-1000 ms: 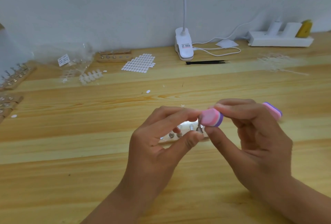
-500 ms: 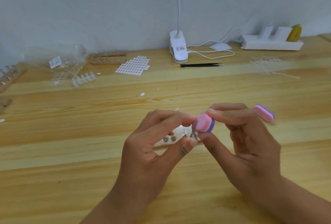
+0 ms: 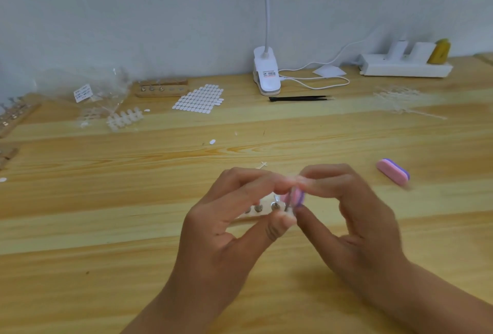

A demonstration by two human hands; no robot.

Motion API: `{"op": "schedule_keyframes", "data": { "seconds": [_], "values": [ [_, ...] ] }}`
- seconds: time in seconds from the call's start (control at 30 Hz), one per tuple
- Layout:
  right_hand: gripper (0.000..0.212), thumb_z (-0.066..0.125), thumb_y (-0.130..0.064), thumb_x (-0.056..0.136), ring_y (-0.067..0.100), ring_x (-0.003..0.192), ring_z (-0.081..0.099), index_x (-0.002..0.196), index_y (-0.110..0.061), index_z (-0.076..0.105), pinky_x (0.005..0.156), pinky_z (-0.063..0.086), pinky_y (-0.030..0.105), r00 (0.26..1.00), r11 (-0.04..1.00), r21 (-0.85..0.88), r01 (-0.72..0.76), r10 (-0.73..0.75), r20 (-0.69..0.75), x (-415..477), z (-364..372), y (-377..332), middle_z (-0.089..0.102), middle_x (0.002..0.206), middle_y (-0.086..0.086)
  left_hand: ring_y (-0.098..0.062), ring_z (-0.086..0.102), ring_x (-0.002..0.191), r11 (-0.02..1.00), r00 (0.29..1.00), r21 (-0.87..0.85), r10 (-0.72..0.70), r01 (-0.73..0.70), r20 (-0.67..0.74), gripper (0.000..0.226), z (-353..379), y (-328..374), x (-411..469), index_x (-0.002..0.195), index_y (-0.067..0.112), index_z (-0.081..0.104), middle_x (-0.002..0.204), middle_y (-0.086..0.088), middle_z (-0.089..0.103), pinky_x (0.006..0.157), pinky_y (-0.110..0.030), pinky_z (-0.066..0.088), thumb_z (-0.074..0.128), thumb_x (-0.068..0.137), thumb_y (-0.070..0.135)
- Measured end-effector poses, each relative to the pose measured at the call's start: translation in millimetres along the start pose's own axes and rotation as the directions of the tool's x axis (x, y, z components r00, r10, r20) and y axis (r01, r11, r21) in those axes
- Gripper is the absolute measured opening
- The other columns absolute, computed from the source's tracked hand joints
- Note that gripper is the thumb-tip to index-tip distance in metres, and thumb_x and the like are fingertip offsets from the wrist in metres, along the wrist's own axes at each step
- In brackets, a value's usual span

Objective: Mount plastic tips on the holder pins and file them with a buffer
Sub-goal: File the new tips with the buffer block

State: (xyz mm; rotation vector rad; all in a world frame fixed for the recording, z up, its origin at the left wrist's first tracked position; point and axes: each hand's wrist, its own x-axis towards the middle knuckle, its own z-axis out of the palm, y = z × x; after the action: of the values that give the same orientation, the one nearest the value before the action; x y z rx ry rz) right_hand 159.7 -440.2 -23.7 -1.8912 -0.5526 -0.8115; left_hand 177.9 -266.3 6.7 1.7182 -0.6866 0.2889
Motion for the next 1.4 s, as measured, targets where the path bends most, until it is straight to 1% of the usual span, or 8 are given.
{"op": "schedule_keyframes", "data": {
  "seconds": [0.1,0.3,0.5,0.63,0.8,1.17,1.3,1.4],
  "values": [
    [0.024,0.064,-0.012,0.089,-0.011,0.101,0.057,0.111,-0.021,0.061,0.082,0.037,0.000,0.998,0.996,-0.087,-0.032,0.035,0.042,5.4,-0.3,1.6,0.058,0.106,-0.015,-0.004,0.060,0.095,1.000,0.999,-0.009,0.017,-0.016,0.029,0.029,-0.7,-1.4,-0.9,0.112,0.034,0.069,0.105,0.019,0.065,0.082,-0.012,0.043,0.069,0.084,0.028],
    [0.025,0.063,-0.012,0.089,-0.011,0.106,0.055,0.113,-0.019,0.058,0.083,0.035,-0.002,1.000,0.981,-0.195,0.006,-0.006,0.002,9.2,-6.9,-2.1,0.055,0.105,-0.022,-0.011,0.065,0.089,0.971,0.989,-0.208,-0.133,0.116,-0.069,0.026,-3.0,-7.2,-1.3,0.114,0.034,0.064,0.097,0.007,0.070,0.079,-0.022,0.051,0.062,0.089,0.026],
    [0.025,0.062,-0.012,0.089,-0.011,0.104,0.055,0.113,-0.018,0.057,0.083,0.034,-0.002,1.000,0.975,-0.223,0.016,-0.015,0.007,11.0,-8.2,-1.3,0.057,0.101,-0.017,-0.012,0.067,0.074,0.871,0.958,-0.411,-0.288,0.270,0.020,0.032,1.4,-11.1,-0.9,0.117,0.026,0.067,0.091,-0.003,0.072,0.070,-0.022,0.053,0.057,0.091,0.011],
    [0.026,0.065,-0.014,0.089,-0.011,0.106,0.055,0.114,-0.020,0.059,0.088,0.037,0.001,0.998,0.971,-0.235,0.050,-0.056,-0.019,11.6,-9.6,-1.3,0.059,0.100,-0.018,-0.013,0.070,0.083,0.892,0.961,-0.362,-0.272,0.270,0.046,0.028,3.0,-11.2,-1.6,0.115,0.028,0.071,0.098,-0.002,0.073,0.074,-0.023,0.054,0.066,0.090,0.015],
    [0.028,0.069,-0.011,0.088,0.000,0.104,0.061,0.115,-0.015,0.062,0.093,0.045,0.012,0.987,0.964,-0.224,0.143,-0.156,-0.038,12.3,-10.9,-5.2,0.064,0.109,-0.001,-0.024,0.068,0.100,0.937,0.976,-0.271,-0.214,0.219,0.048,0.028,3.6,-10.6,-4.2,0.112,0.030,0.073,0.110,0.001,0.070,0.085,-0.037,0.057,0.071,0.085,0.030],
    [0.026,0.070,-0.008,0.088,-0.002,0.105,0.061,0.112,-0.011,0.061,0.092,0.045,0.012,0.985,0.968,-0.203,0.147,-0.161,-0.053,11.4,-8.6,-5.6,0.064,0.108,0.000,-0.018,0.066,0.092,0.952,0.986,-0.257,-0.160,0.164,0.037,0.028,4.1,-6.6,-2.8,0.113,0.027,0.073,0.105,0.002,0.071,0.080,-0.023,0.051,0.070,0.085,0.029],
    [0.024,0.068,-0.012,0.088,-0.005,0.102,0.060,0.111,-0.019,0.062,0.089,0.044,0.009,0.996,0.983,-0.171,0.073,-0.081,-0.041,10.2,-9.8,-2.0,0.064,0.105,-0.007,-0.014,0.065,0.090,0.963,0.989,-0.227,-0.146,0.147,0.024,0.028,0.6,-7.4,-2.3,0.113,0.031,0.072,0.104,0.006,0.071,0.079,-0.022,0.050,0.070,0.085,0.031],
    [0.029,0.070,-0.010,0.088,-0.002,0.106,0.060,0.115,-0.021,0.062,0.091,0.043,0.010,0.983,0.975,-0.160,0.151,-0.165,-0.080,9.5,-8.1,-5.6,0.062,0.104,-0.009,-0.020,0.066,0.094,0.970,0.989,-0.196,-0.139,0.146,0.051,0.027,1.7,-6.1,-1.9,0.113,0.030,0.072,0.107,0.005,0.070,0.080,-0.024,0.051,0.069,0.086,0.031]
  ]
}}
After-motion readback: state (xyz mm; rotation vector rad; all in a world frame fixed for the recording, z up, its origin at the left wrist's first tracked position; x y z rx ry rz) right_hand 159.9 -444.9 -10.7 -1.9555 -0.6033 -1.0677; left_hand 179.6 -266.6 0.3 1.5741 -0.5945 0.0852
